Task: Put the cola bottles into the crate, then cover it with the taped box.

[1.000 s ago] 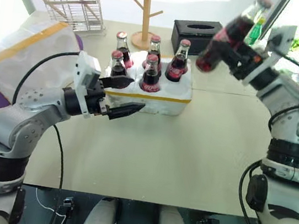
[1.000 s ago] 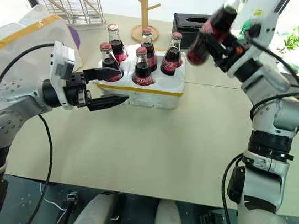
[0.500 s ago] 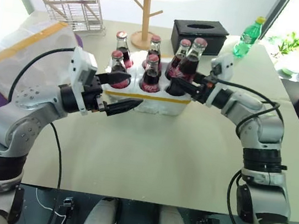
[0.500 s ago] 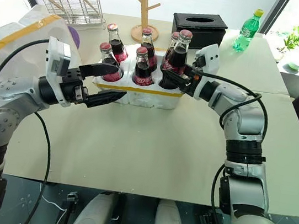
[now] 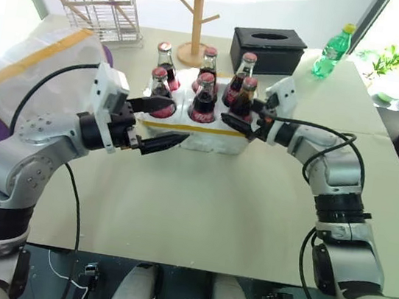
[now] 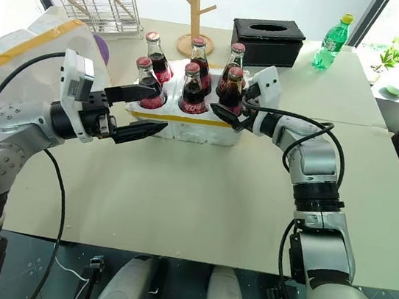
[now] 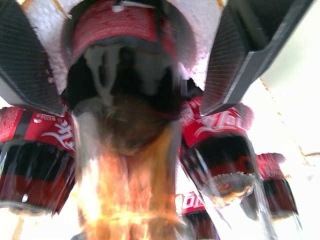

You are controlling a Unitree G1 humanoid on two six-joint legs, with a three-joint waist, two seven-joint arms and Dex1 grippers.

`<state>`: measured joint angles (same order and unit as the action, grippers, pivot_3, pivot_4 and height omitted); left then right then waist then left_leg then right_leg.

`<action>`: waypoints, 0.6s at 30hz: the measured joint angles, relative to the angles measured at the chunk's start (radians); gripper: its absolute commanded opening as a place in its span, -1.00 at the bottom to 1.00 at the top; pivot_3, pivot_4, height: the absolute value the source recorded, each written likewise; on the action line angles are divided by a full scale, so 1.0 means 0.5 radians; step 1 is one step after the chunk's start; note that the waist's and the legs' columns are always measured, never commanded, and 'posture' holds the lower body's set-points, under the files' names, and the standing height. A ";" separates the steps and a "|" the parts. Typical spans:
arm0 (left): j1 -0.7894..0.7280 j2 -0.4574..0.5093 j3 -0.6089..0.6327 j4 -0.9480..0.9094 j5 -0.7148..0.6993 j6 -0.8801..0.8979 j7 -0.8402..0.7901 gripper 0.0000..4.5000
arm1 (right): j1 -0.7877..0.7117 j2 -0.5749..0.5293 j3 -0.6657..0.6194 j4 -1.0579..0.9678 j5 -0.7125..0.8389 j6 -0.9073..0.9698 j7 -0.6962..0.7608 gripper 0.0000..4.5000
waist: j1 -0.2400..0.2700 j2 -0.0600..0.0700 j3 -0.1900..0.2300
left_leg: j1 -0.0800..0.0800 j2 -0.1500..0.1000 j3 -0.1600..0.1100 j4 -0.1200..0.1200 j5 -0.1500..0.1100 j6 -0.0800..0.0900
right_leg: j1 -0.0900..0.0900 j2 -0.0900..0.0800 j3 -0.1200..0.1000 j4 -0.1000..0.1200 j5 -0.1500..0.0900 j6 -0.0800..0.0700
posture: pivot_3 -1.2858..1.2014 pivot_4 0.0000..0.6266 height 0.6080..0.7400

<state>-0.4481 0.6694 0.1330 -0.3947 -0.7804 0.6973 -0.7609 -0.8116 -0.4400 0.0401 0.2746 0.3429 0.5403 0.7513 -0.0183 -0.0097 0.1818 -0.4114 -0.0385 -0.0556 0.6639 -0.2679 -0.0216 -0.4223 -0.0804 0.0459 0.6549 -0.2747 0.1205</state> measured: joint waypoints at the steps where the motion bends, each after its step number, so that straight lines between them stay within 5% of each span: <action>1: -0.001 0.006 0.001 0.004 -0.001 0.015 0.006 1.00 | 0.001 -0.020 -0.004 -0.013 0.011 0.014 0.025 0.98 | 0.001 0.000 0.000 | 0.000 0.000 0.000 0.000 0.000 0.000 | 0.000 0.000 0.000 0.000 0.000 0.000 | 0.03 -0.52 1.00; 10: 0.005 0.424 0.393 -0.035 -0.310 0.338 -0.014 1.00 | -0.002 -0.502 -0.298 -0.175 0.280 0.310 0.358 0.98 | -0.014 0.000 0.001 | 0.000 0.002 0.001 -0.001 -0.001 0.002 | -0.001 0.001 0.000 -0.001 0.000 0.000 | 0.03 -0.52 1.00; 18: 0.651 1.052 1.220 0.044 -0.370 0.647 -0.515 1.00 | 0.039 -0.772 -0.324 -0.495 0.521 0.412 0.839 0.98 | -0.061 -0.001 0.003 | 0.002 0.005 0.004 -0.004 -0.001 0.002 | 0.000 0.003 0.000 -0.002 -0.001 -0.001 | 0.03 -0.52 1.00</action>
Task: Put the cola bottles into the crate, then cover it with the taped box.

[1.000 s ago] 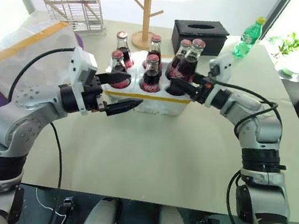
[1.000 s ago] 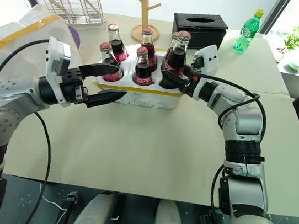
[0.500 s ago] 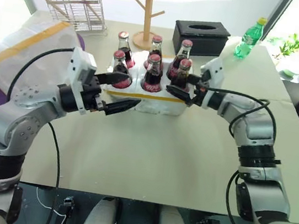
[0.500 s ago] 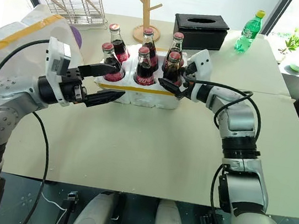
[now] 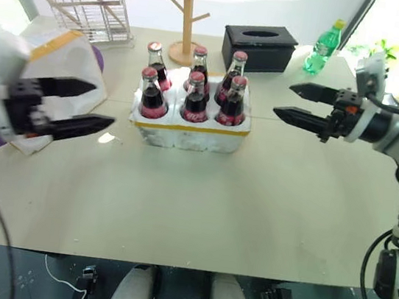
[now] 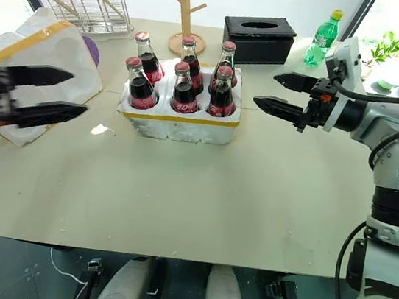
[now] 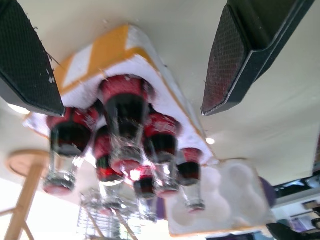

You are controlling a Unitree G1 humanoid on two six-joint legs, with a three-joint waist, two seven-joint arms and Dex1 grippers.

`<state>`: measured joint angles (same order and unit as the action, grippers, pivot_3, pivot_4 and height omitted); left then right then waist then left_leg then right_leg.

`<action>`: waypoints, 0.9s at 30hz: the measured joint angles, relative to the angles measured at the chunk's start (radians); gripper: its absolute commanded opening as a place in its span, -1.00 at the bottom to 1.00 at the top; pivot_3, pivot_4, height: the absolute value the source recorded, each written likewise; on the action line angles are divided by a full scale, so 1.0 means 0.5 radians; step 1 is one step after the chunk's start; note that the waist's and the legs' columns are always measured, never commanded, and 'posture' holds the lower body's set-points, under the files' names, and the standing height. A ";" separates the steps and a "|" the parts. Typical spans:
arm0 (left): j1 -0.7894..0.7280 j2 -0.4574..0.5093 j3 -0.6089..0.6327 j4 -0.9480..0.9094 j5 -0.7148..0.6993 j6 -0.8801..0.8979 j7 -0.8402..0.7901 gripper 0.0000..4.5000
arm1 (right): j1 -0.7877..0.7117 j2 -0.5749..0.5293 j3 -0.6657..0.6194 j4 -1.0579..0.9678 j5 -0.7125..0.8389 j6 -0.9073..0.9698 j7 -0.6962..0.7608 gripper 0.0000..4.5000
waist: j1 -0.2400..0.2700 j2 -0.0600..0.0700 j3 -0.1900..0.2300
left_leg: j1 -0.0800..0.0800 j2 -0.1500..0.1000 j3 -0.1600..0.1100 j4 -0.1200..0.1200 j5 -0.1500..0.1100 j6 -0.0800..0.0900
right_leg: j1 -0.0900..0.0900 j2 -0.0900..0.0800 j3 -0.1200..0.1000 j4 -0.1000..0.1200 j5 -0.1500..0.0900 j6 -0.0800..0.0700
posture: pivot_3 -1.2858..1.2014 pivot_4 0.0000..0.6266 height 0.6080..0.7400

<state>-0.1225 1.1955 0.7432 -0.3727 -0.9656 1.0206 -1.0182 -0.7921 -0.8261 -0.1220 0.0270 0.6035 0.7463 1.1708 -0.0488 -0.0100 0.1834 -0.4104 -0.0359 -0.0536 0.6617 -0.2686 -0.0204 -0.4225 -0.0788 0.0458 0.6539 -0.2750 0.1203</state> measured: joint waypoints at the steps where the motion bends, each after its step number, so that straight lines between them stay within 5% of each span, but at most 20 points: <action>1: 0.142 0.079 0.153 0.064 0.073 0.007 -0.152 1.00 | -0.003 -0.006 0.004 -0.027 0.020 0.003 0.049 0.98 | 0.001 0.000 0.000 | 0.001 0.000 0.001 0.000 0.000 0.000 | 0.000 0.000 0.000 0.000 0.000 0.000 | 0.03 -0.52 1.00; 7: 0.627 0.313 0.594 0.657 0.697 -0.263 -0.734 1.00 | -0.069 0.002 0.019 -0.048 0.099 0.042 0.130 0.98 | 0.014 0.002 0.001 | 0.002 0.000 0.003 0.000 0.000 0.000 | 0.002 -0.003 -0.001 -0.001 0.000 -0.001 | 0.03 -0.52 1.00; 14: 1.131 0.608 0.750 1.473 1.250 -0.870 -1.167 1.00 | -0.180 -0.003 -0.015 -0.029 0.163 0.094 0.128 0.98 | 0.014 0.001 0.002 | 0.002 0.000 0.005 -0.010 -0.001 0.002 | -0.003 -0.009 -0.001 -0.007 0.000 -0.001 | 0.03 -0.52 1.00; 20: 0.736 0.949 0.005 2.240 1.338 -1.385 -1.152 1.00 | -0.229 -0.040 -0.130 -0.189 0.509 0.363 0.153 0.98 | 0.017 0.001 0.002 | 0.001 -0.004 0.007 -0.020 -0.001 0.001 | -0.005 -0.019 -0.004 -0.010 0.000 0.000 | 0.03 -0.52 1.00; 27: -0.531 0.774 -1.076 2.497 1.598 -1.550 -1.100 1.00 | -0.250 -0.108 -0.254 -0.428 0.786 0.503 0.068 0.98 | 0.012 0.000 0.001 | 0.001 -0.004 0.018 -0.022 -0.001 0.003 | -0.011 -0.015 -0.009 -0.006 0.000 0.000 | 0.03 -0.52 1.00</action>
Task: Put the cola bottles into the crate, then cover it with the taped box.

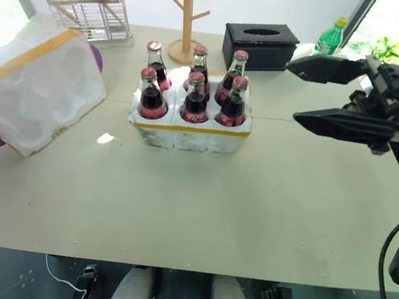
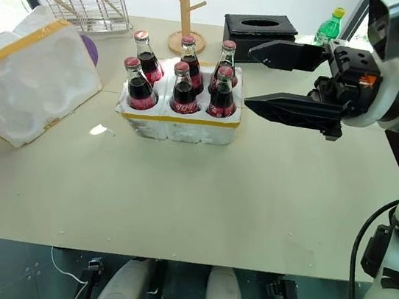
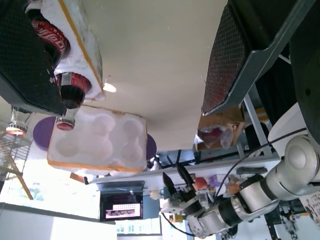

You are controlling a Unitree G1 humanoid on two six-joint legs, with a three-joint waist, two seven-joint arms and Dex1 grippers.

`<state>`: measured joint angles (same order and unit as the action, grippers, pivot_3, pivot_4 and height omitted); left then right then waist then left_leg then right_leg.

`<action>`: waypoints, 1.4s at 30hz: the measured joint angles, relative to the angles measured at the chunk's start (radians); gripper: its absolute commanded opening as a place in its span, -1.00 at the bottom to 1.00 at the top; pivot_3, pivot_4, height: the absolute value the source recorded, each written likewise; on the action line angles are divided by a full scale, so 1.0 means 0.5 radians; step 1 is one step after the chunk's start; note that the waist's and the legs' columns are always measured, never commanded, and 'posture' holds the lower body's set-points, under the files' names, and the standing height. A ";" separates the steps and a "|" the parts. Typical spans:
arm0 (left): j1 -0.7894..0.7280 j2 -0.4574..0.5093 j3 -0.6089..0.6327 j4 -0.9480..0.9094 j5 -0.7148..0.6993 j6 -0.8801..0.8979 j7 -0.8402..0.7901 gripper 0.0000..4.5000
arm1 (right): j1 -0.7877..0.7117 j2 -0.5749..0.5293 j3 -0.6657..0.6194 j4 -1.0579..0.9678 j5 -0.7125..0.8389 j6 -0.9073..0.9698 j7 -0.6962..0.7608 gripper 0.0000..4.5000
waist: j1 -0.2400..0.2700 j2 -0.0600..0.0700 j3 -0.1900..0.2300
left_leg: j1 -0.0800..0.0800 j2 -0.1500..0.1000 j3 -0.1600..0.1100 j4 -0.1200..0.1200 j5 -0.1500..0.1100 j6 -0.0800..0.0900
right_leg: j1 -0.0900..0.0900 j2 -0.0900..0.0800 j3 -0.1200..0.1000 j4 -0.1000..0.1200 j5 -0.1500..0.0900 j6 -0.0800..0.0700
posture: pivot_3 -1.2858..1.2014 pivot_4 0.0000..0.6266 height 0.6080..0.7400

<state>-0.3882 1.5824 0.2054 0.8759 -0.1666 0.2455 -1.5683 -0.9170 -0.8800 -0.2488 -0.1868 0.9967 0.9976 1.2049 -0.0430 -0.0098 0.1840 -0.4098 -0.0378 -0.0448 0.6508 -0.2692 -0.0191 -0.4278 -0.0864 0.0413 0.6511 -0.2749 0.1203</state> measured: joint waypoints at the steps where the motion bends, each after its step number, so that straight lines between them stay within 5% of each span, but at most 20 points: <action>1: -0.177 -0.054 -0.112 0.050 0.088 -0.010 0.006 1.00 | -0.001 0.004 -0.005 -0.019 0.023 0.002 -0.022 0.98 | 0.001 -0.001 0.000 | 0.000 -0.001 0.002 0.004 0.000 0.000 | 0.000 0.002 0.000 0.002 0.000 0.000 | 0.03 -0.52 1.00; 5: -0.885 -0.311 -0.548 0.365 0.515 -0.086 0.039 1.00 | 0.025 0.004 -0.020 -0.074 0.062 0.001 -0.117 0.98 | 0.004 -0.012 -0.001 | -0.001 -0.001 0.011 0.023 -0.003 0.006 | 0.002 0.007 -0.001 0.015 0.000 0.000 | 0.03 -0.52 1.00; 9: -1.255 -0.421 -0.762 0.620 0.799 -0.166 0.126 1.00 | 0.097 0.002 -0.033 -0.099 0.087 -0.001 -0.206 0.98 | -0.002 -0.030 -0.003 | 0.000 0.004 0.016 0.028 -0.005 0.009 | 0.000 0.001 0.001 0.024 0.000 0.001 | 0.03 -0.52 1.00; 21: -1.532 -0.669 -0.877 0.895 1.063 -0.207 0.352 1.00 | 0.195 0.001 -0.091 -0.163 0.236 0.008 -0.431 0.98 | 0.001 -0.033 -0.001 | 0.000 0.004 0.017 0.030 -0.007 0.012 | -0.005 -0.003 0.000 0.025 0.000 0.001 | 0.03 -0.52 1.00; 30: -1.559 -0.730 -0.806 0.919 1.049 -0.169 0.425 -0.87 | 0.280 -0.088 -0.150 -0.208 0.330 0.044 -0.480 1.00 | 0.009 -0.034 -0.002 | 0.000 0.003 0.018 0.031 -0.007 0.012 | -0.004 -0.004 0.000 0.026 0.000 0.001 | 0.03 -0.52 1.00; 42: -1.556 -0.863 -0.558 0.784 0.860 -0.688 0.783 -0.88 | 0.624 -0.213 -0.185 -0.221 0.192 -0.027 -0.508 1.00 | 0.048 -0.039 -0.002 | -0.001 0.003 0.018 0.033 -0.007 0.012 | -0.005 -0.007 0.001 0.026 0.000 0.002 | 0.03 -0.52 1.00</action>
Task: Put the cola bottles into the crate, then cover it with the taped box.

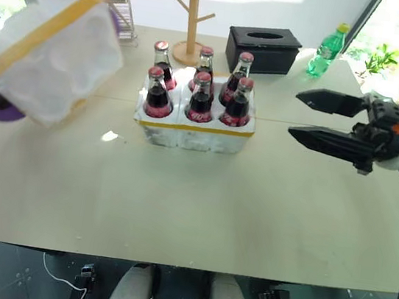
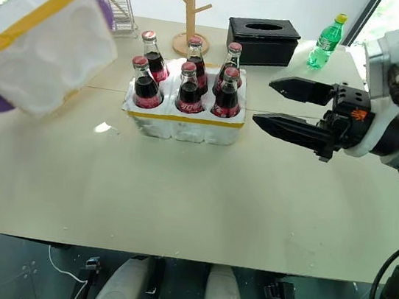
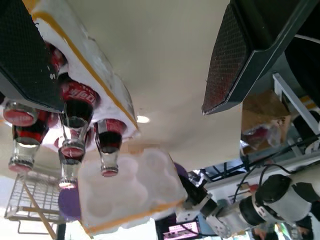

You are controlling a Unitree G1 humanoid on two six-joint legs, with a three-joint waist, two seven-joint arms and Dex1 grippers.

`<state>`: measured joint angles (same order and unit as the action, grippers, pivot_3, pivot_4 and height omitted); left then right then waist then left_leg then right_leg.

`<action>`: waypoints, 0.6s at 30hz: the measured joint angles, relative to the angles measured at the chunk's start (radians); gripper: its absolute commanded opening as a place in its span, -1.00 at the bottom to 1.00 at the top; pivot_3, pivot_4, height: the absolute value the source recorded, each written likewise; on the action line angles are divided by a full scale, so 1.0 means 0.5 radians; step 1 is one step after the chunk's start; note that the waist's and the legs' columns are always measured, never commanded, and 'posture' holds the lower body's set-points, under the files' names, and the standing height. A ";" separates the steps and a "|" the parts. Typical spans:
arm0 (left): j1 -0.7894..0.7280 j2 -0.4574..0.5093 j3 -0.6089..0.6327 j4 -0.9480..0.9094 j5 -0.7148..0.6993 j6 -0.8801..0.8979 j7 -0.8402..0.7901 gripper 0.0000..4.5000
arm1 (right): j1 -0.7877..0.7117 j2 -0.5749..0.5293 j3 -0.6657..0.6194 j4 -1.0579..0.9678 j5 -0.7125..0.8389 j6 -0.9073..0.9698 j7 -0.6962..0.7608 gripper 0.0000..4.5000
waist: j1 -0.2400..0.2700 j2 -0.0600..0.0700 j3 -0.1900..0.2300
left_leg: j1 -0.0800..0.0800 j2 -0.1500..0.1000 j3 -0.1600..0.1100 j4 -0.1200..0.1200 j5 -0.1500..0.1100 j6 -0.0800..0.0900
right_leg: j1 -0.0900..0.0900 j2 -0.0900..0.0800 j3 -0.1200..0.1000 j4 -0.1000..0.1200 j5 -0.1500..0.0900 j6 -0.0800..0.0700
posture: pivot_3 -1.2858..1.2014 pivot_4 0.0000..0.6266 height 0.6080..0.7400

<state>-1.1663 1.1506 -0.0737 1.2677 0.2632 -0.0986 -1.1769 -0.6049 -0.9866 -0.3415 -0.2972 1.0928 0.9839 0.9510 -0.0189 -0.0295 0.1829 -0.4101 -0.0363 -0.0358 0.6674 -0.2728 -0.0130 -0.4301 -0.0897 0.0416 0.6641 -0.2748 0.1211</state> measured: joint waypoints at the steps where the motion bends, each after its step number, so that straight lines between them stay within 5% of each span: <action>1: -0.003 -0.037 0.027 -0.051 -0.007 -0.081 0.151 -0.88 | 0.038 -0.010 -0.030 -0.005 0.000 0.000 0.000 1.00 | 0.009 0.000 0.000 | 0.000 0.000 0.000 0.000 0.000 0.000 | 0.000 -0.001 0.000 0.000 0.000 0.000 | 0.03 -0.52 1.00; 9: 0.037 -0.207 0.115 -0.981 -0.042 -0.247 0.705 -0.88 | 0.190 -0.017 -0.133 -0.037 0.009 -0.001 -0.066 1.00 | 0.002 -0.004 0.000 | -0.001 -0.002 0.004 0.000 -0.001 0.002 | -0.001 -0.003 0.001 0.000 0.002 0.003 | 0.03 -0.52 1.00; 18: 0.636 -0.370 0.086 -2.339 0.291 -0.069 1.177 -0.88 | 0.273 0.046 -0.148 -0.046 0.033 -0.026 -0.150 1.00 | 0.014 -0.003 -0.001 | 0.001 -0.002 0.007 0.001 -0.001 0.002 | -0.001 -0.002 0.003 0.000 0.002 0.003 | 0.03 -0.52 1.00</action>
<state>-0.8482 0.9654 -0.0308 0.0985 0.4090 -0.1331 -0.5887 -0.4685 -0.9637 -0.4154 -0.3201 1.1094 0.9708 0.8759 -0.0118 -0.0310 0.1825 -0.4097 -0.0373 -0.0323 0.6681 -0.2735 -0.0118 -0.4305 -0.0908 0.0433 0.6644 -0.2738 0.1227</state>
